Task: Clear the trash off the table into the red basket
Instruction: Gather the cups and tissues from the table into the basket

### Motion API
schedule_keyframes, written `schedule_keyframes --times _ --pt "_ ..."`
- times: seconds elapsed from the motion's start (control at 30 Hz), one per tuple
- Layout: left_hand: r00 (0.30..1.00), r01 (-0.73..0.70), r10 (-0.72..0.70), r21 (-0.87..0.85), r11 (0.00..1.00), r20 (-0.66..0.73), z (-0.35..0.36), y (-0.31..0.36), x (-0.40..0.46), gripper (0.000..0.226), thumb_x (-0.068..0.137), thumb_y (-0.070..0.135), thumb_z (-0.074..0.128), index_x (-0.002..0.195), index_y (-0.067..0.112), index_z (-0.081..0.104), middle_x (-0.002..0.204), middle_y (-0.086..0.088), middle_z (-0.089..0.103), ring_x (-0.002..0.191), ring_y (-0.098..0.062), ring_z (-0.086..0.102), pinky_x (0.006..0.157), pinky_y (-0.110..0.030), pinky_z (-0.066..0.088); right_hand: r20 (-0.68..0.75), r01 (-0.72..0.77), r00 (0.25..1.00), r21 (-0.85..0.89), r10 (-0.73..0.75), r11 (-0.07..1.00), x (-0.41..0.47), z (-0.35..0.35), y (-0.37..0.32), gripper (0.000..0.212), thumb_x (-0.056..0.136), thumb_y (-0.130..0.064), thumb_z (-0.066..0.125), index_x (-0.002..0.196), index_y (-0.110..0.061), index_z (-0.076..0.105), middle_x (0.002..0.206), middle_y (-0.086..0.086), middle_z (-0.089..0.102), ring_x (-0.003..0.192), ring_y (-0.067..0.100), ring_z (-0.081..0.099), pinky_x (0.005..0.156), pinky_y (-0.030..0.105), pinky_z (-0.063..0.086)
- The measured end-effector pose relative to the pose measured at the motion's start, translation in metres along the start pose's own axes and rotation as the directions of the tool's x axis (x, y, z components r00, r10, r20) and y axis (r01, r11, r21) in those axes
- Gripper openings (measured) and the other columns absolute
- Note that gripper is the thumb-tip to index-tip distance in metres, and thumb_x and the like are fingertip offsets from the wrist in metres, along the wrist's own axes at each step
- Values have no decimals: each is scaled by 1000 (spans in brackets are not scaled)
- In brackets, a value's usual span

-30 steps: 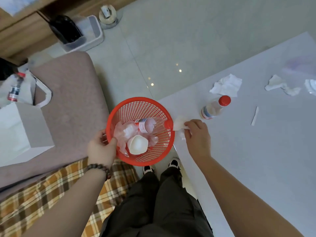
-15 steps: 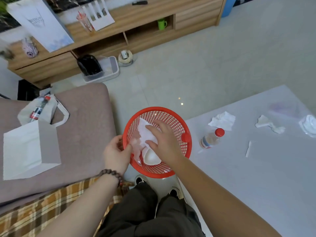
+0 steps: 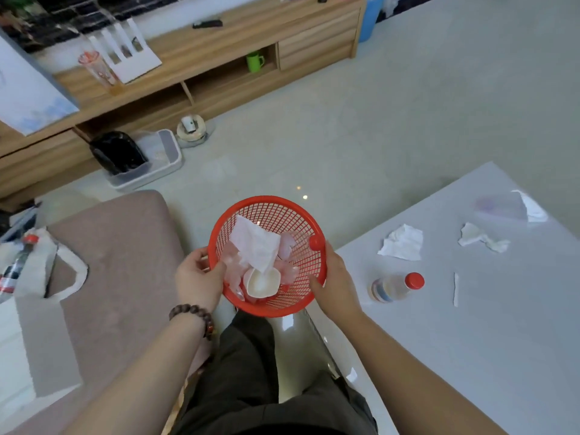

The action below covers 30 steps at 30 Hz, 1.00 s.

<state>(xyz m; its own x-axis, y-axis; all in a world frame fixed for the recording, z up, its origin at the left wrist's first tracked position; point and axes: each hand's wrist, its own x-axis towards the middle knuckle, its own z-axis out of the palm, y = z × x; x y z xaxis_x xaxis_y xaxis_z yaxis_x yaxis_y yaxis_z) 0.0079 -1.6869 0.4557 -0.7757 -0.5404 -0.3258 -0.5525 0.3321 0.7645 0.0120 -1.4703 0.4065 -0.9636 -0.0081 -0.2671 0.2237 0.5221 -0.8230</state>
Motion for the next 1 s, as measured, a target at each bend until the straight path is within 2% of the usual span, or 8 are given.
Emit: schedule_keyframes --times 0.17,0.27,0.33,0.47,0.6,0.77,0.9,1.0 --pt "985 -57 49 47 997 163 2 35 90 33 90 28 66 118 12 62 105 -9 70 88 -28 69 75 -48 60 -104 -83 991 -33 79 996 62 18 -35 48 90 -58 45 133 -38 36 128 -10 57 109 11 59 90 34 54" --pt "968 -122 100 83 989 231 -4 62 143 28 88 27 67 112 15 63 100 -10 71 81 -29 70 71 -48 60 -138 -129 982 -19 125 991 100 25 -56 50 90 -38 47 138 -32 34 127 -3 57 107 15 59 88 37 55" --pt "952 -164 131 98 982 275 -2 81 177 29 87 29 67 112 15 63 98 -8 70 80 -28 69 70 -47 61 -208 -169 965 -18 161 986 121 31 -64 56 87 -27 48 140 -31 32 128 -2 56 105 13 58 85 27 50" --pt "912 -256 195 131 958 361 21 116 223 29 85 34 68 111 20 65 91 1 66 80 -21 68 72 -42 60 -322 -249 914 34 246 968 151 35 -71 57 90 -25 50 142 -31 28 128 -2 54 100 11 58 77 20 44" --pt "820 -382 279 115 917 499 61 144 246 18 84 37 71 95 29 59 86 7 64 77 -15 64 62 -25 52 -449 -321 831 94 328 943 164 25 -64 55 91 -31 48 142 -33 28 126 -1 53 103 16 59 78 22 45" --pt "704 -410 257 83 908 662 120 181 254 18 84 33 72 99 26 64 99 -4 70 92 -26 68 77 -47 59 -543 -411 716 181 439 894 175 6 -47 57 92 -27 48 144 -32 26 128 0 52 105 14 56 82 20 42" --pt "609 -484 278 70 872 743 172 214 260 16 84 33 71 97 23 66 97 -4 72 89 -26 69 75 -49 60 -606 -432 620 267 499 861 193 -14 -36 57 93 -27 47 145 -30 25 132 0 51 108 14 56 84 17 40" --pt "542 -529 272 71 846 795 213 246 260 8 83 33 72 84 31 64 86 4 71 81 -23 70 72 -48 61 -653 -445 531 328 540 834 208 -38 -28 60 90 -23 49 145 -29 26 129 2 51 110 18 56 82 17 38"
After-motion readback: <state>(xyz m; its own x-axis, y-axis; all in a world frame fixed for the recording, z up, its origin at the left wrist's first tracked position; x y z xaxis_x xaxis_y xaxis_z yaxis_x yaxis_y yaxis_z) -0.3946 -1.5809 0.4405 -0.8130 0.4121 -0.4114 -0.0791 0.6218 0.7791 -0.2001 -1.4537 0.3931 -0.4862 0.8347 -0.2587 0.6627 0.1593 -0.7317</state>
